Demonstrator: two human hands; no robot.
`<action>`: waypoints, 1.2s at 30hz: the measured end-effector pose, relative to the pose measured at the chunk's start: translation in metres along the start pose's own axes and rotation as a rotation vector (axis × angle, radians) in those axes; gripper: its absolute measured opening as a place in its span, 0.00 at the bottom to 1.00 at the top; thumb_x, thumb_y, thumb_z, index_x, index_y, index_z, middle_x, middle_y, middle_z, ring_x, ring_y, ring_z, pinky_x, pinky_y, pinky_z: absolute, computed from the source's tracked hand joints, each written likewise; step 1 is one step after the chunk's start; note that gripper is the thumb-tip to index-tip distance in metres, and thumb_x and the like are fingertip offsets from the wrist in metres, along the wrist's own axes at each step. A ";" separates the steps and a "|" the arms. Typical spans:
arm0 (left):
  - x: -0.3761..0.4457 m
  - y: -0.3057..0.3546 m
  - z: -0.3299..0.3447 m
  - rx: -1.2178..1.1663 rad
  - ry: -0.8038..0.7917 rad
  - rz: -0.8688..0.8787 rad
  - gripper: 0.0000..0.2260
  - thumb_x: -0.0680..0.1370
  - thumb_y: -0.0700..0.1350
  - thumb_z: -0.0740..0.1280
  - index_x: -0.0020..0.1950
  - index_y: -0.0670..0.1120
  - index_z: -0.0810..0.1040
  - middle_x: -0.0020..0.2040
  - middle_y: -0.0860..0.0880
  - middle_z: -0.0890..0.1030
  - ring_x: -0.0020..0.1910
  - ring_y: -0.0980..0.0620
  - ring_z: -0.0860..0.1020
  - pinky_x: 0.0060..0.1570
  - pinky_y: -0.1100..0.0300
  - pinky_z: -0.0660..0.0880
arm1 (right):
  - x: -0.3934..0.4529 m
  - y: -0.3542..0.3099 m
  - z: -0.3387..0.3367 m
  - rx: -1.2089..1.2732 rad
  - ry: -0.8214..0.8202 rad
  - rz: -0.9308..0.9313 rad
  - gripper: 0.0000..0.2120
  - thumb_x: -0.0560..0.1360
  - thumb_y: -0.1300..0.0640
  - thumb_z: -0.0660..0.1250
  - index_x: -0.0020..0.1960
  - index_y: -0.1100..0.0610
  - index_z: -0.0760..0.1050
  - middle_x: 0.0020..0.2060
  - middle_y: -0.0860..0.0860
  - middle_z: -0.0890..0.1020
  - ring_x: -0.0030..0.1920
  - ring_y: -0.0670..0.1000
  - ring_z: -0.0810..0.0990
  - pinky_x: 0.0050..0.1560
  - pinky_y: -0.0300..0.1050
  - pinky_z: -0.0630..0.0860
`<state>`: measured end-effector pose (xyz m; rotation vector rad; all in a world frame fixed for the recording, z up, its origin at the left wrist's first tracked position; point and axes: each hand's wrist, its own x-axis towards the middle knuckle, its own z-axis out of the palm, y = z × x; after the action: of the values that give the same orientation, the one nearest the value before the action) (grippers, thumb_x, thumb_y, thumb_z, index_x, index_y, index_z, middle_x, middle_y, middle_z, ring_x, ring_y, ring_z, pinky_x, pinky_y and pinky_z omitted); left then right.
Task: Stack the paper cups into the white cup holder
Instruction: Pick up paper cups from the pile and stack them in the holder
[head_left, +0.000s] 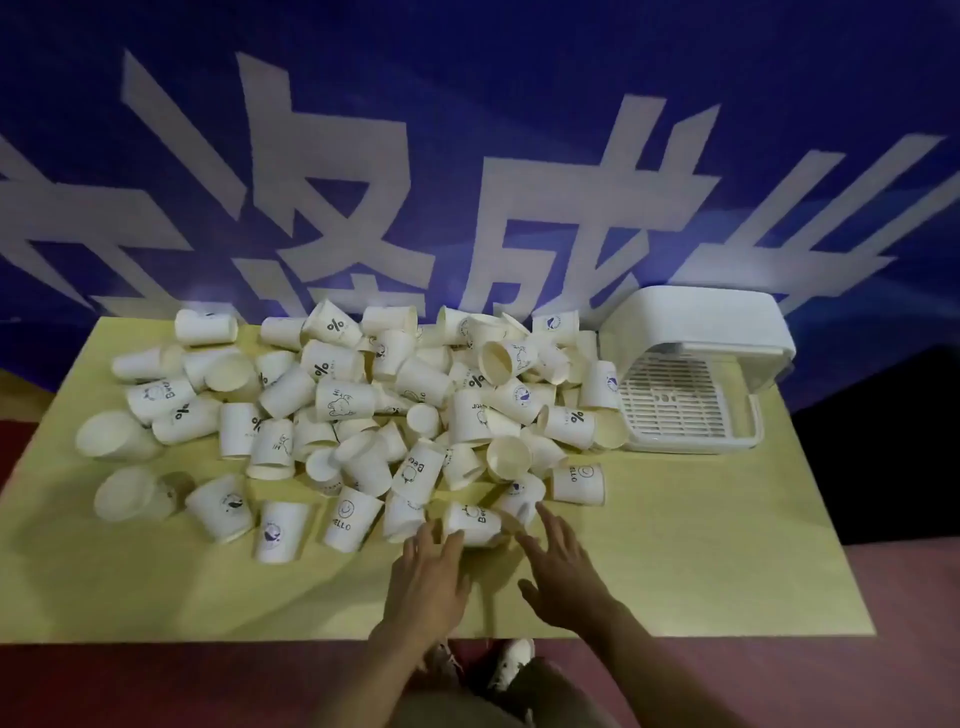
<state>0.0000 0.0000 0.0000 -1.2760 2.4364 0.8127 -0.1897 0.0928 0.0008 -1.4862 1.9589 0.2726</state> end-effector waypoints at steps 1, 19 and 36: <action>0.008 -0.001 0.003 -0.020 -0.039 0.005 0.26 0.81 0.55 0.62 0.78 0.54 0.59 0.77 0.42 0.56 0.74 0.42 0.61 0.68 0.48 0.68 | 0.003 -0.001 0.002 0.004 -0.032 -0.003 0.38 0.82 0.47 0.63 0.83 0.45 0.43 0.81 0.56 0.36 0.81 0.66 0.42 0.77 0.65 0.58; 0.009 0.014 -0.002 -0.094 0.165 0.117 0.24 0.75 0.56 0.58 0.66 0.47 0.78 0.65 0.51 0.76 0.61 0.45 0.75 0.56 0.44 0.78 | 0.019 0.048 -0.015 0.011 -0.024 -0.195 0.38 0.83 0.47 0.59 0.83 0.57 0.42 0.82 0.49 0.38 0.81 0.59 0.43 0.78 0.59 0.58; 0.054 0.262 -0.036 -0.162 0.594 0.172 0.09 0.80 0.41 0.67 0.57 0.53 0.81 0.54 0.60 0.79 0.56 0.55 0.73 0.55 0.53 0.74 | -0.025 0.290 -0.143 0.268 0.459 -0.378 0.28 0.76 0.43 0.71 0.70 0.48 0.65 0.64 0.45 0.72 0.58 0.51 0.77 0.40 0.43 0.78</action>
<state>-0.2452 0.0616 0.0955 -1.5621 3.0286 0.7679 -0.5058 0.1337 0.0622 -1.8026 1.8949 -0.5178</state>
